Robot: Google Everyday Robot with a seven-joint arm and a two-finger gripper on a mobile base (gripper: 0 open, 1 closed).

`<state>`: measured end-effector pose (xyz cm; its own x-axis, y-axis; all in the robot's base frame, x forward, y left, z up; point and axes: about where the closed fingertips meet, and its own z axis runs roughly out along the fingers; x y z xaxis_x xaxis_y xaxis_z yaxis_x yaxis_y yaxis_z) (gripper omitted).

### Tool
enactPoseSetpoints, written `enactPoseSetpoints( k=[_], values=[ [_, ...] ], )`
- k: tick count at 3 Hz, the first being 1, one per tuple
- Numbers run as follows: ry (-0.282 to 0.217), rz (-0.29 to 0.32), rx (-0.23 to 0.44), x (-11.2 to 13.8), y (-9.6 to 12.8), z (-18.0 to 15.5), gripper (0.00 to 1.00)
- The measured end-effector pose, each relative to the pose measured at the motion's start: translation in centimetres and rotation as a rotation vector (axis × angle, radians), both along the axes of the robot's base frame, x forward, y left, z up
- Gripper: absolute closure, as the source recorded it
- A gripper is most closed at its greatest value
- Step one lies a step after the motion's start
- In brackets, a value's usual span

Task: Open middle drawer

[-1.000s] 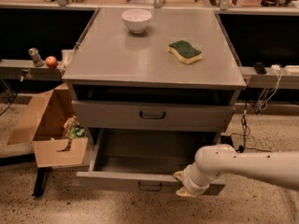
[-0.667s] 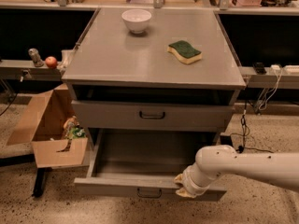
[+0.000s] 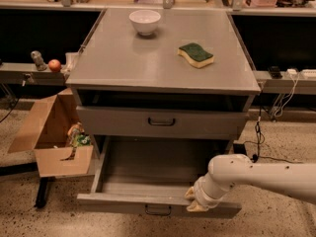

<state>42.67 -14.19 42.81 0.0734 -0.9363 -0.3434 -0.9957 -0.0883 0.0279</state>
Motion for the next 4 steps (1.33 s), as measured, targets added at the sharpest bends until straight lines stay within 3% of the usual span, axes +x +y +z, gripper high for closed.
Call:
enactPoseSetpoints(
  k=[1,4],
  values=[
    [0.0,0.0,0.0,0.0,0.0,0.0,0.82],
    [0.0,0.0,0.0,-0.01,0.0,-0.01,0.12]
  ],
)
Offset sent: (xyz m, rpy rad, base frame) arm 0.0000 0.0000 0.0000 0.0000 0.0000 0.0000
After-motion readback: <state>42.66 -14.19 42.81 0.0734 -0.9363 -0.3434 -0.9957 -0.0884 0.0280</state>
